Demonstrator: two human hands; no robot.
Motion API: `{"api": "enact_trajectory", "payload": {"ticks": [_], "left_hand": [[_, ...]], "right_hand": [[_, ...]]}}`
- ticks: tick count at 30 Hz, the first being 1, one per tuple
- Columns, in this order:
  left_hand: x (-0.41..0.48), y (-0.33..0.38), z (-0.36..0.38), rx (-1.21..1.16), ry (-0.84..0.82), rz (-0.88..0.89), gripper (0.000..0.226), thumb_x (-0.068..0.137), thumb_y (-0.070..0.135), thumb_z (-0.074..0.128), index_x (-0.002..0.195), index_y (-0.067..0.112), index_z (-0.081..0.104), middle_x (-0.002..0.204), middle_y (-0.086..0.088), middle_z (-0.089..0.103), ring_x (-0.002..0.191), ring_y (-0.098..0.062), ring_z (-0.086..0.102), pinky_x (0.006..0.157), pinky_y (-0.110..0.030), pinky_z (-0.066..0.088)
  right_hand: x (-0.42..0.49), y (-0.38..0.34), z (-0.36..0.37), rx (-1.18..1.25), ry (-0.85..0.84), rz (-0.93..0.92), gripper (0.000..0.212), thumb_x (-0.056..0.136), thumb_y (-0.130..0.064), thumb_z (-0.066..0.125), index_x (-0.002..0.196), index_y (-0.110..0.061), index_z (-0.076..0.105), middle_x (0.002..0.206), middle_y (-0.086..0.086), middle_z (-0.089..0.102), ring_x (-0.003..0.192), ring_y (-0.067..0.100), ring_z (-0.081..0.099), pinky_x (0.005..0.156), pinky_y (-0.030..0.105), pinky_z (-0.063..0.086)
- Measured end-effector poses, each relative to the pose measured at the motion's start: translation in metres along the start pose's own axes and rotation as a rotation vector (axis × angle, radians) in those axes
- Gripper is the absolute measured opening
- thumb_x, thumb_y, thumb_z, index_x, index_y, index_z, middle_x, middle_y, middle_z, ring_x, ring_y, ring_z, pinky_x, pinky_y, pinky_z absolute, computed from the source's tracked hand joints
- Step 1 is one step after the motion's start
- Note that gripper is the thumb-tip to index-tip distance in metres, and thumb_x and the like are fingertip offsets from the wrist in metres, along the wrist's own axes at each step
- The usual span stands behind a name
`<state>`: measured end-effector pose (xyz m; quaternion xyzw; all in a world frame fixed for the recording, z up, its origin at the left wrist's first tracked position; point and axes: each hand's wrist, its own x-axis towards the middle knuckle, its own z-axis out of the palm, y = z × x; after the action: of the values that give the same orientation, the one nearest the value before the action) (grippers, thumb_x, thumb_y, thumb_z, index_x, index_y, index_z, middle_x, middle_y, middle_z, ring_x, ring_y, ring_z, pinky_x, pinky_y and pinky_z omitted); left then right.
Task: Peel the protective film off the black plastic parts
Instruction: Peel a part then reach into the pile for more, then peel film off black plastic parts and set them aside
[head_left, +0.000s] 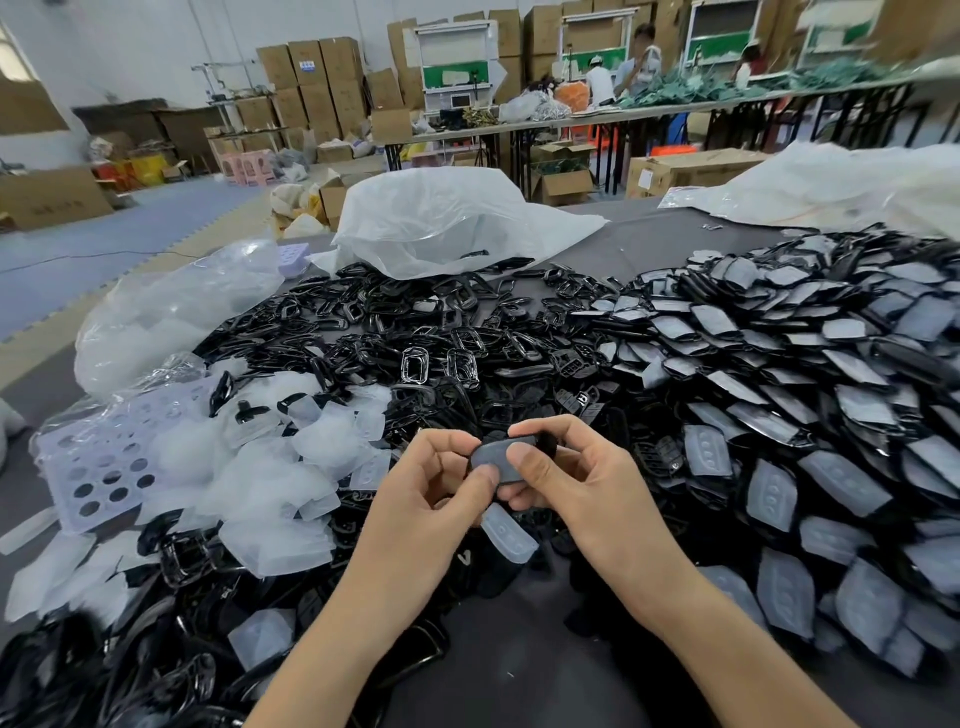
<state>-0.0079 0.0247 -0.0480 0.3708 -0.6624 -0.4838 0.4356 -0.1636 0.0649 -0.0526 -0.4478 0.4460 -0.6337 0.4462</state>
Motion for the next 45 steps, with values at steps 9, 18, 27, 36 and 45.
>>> {"api": "enact_trajectory", "payload": {"ticks": [9, 18, 27, 36, 45], "left_hand": [[-0.0019, -0.0027, 0.0005, 0.016, -0.032, 0.03, 0.014, 0.095, 0.021, 0.063, 0.09, 0.034, 0.065, 0.076, 0.003, 0.067, 0.073, -0.009, 0.064, 0.069, -0.022, 0.054], [-0.0035, -0.0018, 0.0013, 0.113, 0.027, 0.082, 0.015, 0.094, 0.023, 0.066, 0.088, 0.036, 0.065, 0.066, 0.007, 0.059, 0.063, -0.004, 0.054, 0.06, -0.011, 0.044], [-0.0029, -0.0025, 0.0012, 0.048, 0.006, 0.07, 0.017, 0.096, 0.021, 0.064, 0.097, 0.037, 0.07, 0.08, 0.002, 0.071, 0.074, -0.012, 0.069, 0.073, -0.023, 0.056], [-0.0022, -0.0039, 0.0024, 0.105, 0.074, 0.089, 0.023, 0.096, 0.014, 0.062, 0.089, 0.036, 0.066, 0.071, -0.002, 0.068, 0.071, -0.013, 0.069, 0.069, -0.016, 0.051], [-0.0036, -0.0032, 0.0014, 0.173, 0.064, 0.136, 0.027, 0.094, 0.015, 0.063, 0.09, 0.042, 0.065, 0.067, 0.009, 0.061, 0.065, -0.01, 0.059, 0.061, -0.012, 0.045]], "right_hand": [[0.0015, 0.0024, -0.0051, -0.106, 0.003, 0.023, 0.013, 0.093, -0.015, 0.071, 0.099, -0.025, 0.066, 0.085, 0.007, 0.078, 0.071, 0.02, 0.075, 0.069, 0.022, 0.059], [0.0004, 0.0024, -0.0041, -0.063, -0.022, 0.026, 0.013, 0.091, -0.022, 0.071, 0.103, -0.021, 0.067, 0.088, 0.006, 0.078, 0.076, 0.02, 0.076, 0.069, 0.02, 0.058], [0.0023, 0.0045, -0.0061, -0.028, 0.011, 0.026, 0.023, 0.08, -0.034, 0.073, 0.1, -0.022, 0.07, 0.083, 0.01, 0.078, 0.072, 0.02, 0.076, 0.067, 0.018, 0.057], [0.0021, 0.0014, -0.0027, 0.099, -0.031, 0.084, 0.012, 0.096, -0.021, 0.062, 0.104, -0.02, 0.072, 0.091, 0.016, 0.077, 0.08, 0.024, 0.077, 0.07, 0.019, 0.058], [0.005, 0.0058, 0.0004, 0.196, 0.004, 0.15, 0.012, 0.091, -0.018, 0.067, 0.086, -0.025, 0.076, 0.088, 0.014, 0.076, 0.073, 0.024, 0.074, 0.065, 0.023, 0.058]]}}
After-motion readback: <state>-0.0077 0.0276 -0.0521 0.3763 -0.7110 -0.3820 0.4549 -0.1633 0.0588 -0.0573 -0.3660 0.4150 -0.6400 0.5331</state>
